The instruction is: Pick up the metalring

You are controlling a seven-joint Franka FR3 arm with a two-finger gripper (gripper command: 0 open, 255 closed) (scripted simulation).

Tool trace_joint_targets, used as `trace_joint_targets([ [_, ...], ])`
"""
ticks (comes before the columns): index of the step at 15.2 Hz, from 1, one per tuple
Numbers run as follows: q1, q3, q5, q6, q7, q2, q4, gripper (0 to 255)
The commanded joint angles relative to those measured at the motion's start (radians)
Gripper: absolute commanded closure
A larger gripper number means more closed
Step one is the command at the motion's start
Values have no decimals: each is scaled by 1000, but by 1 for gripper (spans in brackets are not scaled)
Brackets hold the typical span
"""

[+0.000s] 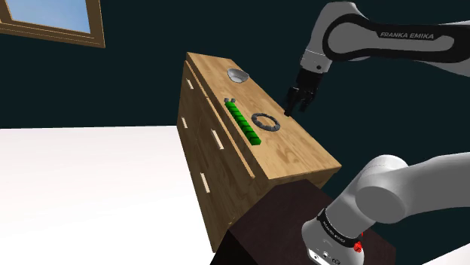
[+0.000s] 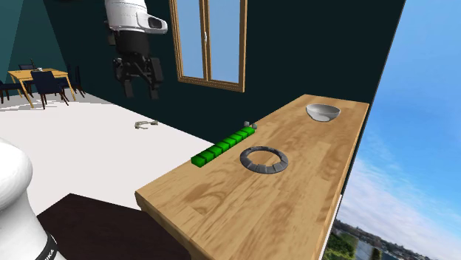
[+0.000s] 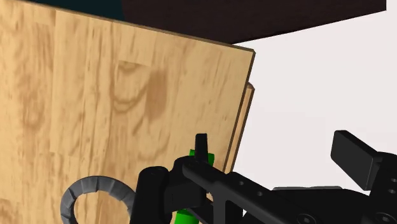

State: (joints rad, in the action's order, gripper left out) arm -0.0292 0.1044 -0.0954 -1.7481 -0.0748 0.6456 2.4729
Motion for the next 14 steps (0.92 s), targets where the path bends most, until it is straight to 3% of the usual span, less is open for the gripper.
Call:
trace_joint_targets([
  [1,-9,23,-15,-79,18,-39,21,0],
  [8,-36,111,-42,-329,96,-241,13,0],
  [14,-46,183,-13,-520,182,-451,-52,0],
])
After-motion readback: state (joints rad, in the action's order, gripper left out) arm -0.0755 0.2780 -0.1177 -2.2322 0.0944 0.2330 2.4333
